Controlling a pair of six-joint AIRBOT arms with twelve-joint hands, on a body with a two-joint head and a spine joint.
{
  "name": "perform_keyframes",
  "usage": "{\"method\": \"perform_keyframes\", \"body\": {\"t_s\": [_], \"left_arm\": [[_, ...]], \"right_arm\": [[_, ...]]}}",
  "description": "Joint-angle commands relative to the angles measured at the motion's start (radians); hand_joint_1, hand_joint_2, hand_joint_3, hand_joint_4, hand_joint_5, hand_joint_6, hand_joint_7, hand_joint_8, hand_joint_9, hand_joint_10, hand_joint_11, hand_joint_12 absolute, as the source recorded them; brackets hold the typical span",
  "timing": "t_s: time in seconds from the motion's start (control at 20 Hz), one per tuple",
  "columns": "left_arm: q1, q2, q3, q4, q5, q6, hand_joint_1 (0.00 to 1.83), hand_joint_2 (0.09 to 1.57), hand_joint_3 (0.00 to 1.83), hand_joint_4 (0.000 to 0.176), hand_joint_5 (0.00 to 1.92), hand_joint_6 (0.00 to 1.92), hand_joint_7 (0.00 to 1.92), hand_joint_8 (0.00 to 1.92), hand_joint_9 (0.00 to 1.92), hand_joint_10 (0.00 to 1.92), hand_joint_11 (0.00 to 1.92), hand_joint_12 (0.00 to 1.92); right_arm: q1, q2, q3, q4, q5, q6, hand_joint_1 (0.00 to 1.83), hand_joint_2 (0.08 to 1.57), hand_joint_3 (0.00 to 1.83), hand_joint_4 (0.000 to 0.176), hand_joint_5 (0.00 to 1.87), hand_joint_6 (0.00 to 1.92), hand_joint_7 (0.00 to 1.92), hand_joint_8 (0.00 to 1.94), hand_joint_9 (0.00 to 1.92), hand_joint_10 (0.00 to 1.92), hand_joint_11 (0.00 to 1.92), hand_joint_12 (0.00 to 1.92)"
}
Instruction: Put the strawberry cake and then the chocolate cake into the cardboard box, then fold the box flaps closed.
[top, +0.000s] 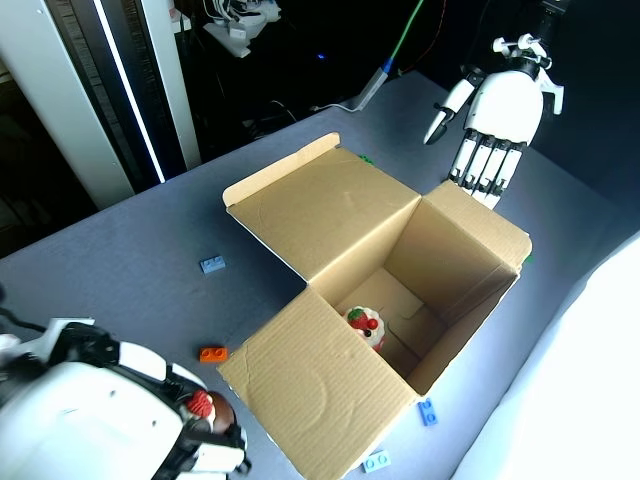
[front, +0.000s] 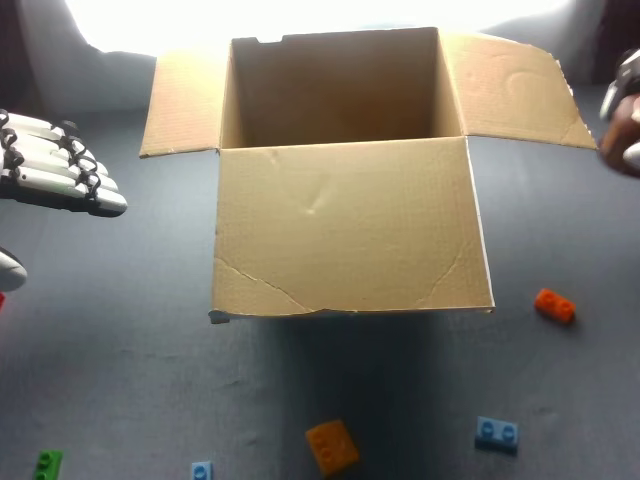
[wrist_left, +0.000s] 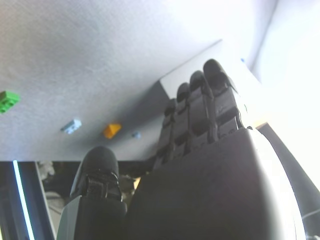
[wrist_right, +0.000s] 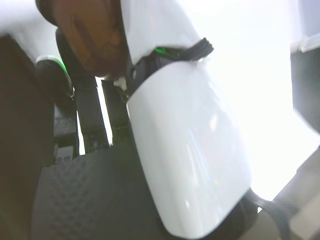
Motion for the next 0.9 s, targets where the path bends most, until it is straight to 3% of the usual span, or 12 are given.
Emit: {"method": "perform_keyframes", "body": {"t_s": [0.0, 0.05, 0.1, 0.15, 0.25, 0.3, 0.4, 0.65, 0.7, 0.85], "left_arm": [[-0.011, 0.009, 0.000, -0.075, -0.008, -0.001, 0.00, 1.34, 0.00, 0.015, 0.02, 0.01, 0.09, 0.00, 0.08, 0.00, 0.00, 0.35], [-0.011, 0.009, -0.001, -0.075, -0.008, -0.001, 0.00, 1.34, 0.00, 0.017, 0.04, 0.01, 0.10, 0.01, 0.08, 0.00, 0.00, 0.35], [-0.011, 0.010, -0.001, -0.075, -0.008, -0.001, 0.00, 1.34, 0.00, 0.012, 0.05, 0.02, 0.10, 0.01, 0.09, 0.00, 0.00, 0.35], [-0.011, 0.011, -0.001, -0.075, -0.008, -0.001, 0.00, 1.34, 0.00, 0.011, 0.08, 0.02, 0.11, 0.01, 0.09, 0.00, 0.00, 0.37], [-0.011, 0.011, -0.001, -0.075, -0.008, -0.001, 0.00, 1.33, 0.00, 0.011, 0.08, 0.01, 0.10, 0.00, 0.09, 0.00, 0.00, 0.40], [-0.011, 0.011, -0.001, -0.075, -0.008, -0.001, 0.00, 1.33, 0.00, 0.010, 0.09, 0.01, 0.11, 0.00, 0.10, 0.00, 0.00, 0.42], [-0.012, 0.011, -0.001, -0.075, -0.008, -0.001, 0.00, 1.33, 0.00, 0.005, 0.10, 0.00, 0.13, 0.00, 0.11, 0.01, 0.00, 0.49], [-0.018, 0.011, 0.001, -0.074, -0.008, -0.001, 0.00, 1.31, 0.00, 0.005, 0.06, 0.00, 0.12, 0.00, 0.13, 0.00, 0.00, 0.57], [-0.019, 0.011, 0.001, -0.074, -0.008, -0.001, 0.00, 1.31, 0.00, 0.002, 0.06, 0.00, 0.12, 0.00, 0.13, 0.00, 0.00, 0.58], [-0.020, 0.011, -0.002, -0.072, -0.008, -0.001, 0.00, 1.31, 0.00, 0.009, 0.08, 0.01, 0.14, 0.01, 0.15, 0.01, 0.00, 0.62]], "right_arm": [[0.029, 0.029, -0.007, -0.006, 0.072, 0.002, 1.36, 1.17, 0.00, 0.000, 0.84, 1.03, 0.93, 1.18, 0.77, 1.46, 0.33, 1.79], [0.053, 0.044, -0.014, -0.006, 0.059, 0.002, 1.35, 1.17, 0.00, 0.000, 0.83, 1.04, 0.92, 1.20, 0.77, 1.45, 0.32, 1.81], [0.077, 0.055, -0.019, -0.007, 0.050, 0.001, 1.25, 1.19, 0.01, 0.000, 0.80, 1.20, 0.85, 1.25, 0.71, 1.37, 0.32, 1.84], [0.108, 0.062, -0.021, -0.007, 0.040, 0.000, 1.23, 1.18, 0.00, 0.000, 0.80, 1.09, 0.91, 1.30, 0.70, 1.37, 0.33, 1.86], [0.155, 0.066, -0.022, -0.007, 0.022, -0.001, 1.21, 1.18, 0.00, 0.000, 0.82, 1.08, 0.90, 1.31, 0.70, 1.37, 0.34, 1.85], [0.174, 0.066, -0.023, -0.007, 0.022, 0.000, 1.33, 1.18, 0.00, 0.000, 0.76, 1.11, 0.92, 1.23, 0.75, 1.47, 0.34, 1.84], [0.209, 0.062, -0.029, -0.007, 0.024, 0.006, 1.22, 1.17, 0.00, 0.000, 0.81, 1.11, 0.93, 1.25, 0.71, 1.31, 0.34, 1.82], [0.290, -0.011, -0.033, -0.058, 0.047, 0.005, 1.20, 1.17, 0.00, 0.000, 0.84, 1.13, 0.91, 1.23, 0.72, 1.28, 0.35, 1.83], [0.299, -0.019, -0.033, -0.064, 0.048, 0.005, 1.19, 1.18, 0.00, 0.000, 0.85, 1.11, 0.87, 1.31, 0.67, 1.32, 0.31, 1.86], [0.322, -0.062, -0.032, -0.210, 0.063, 0.044, 1.19, 1.18, 0.00, 0.000, 0.86, 1.10, 0.87, 1.30, 0.64, 1.34, 0.26, 1.89]]}}
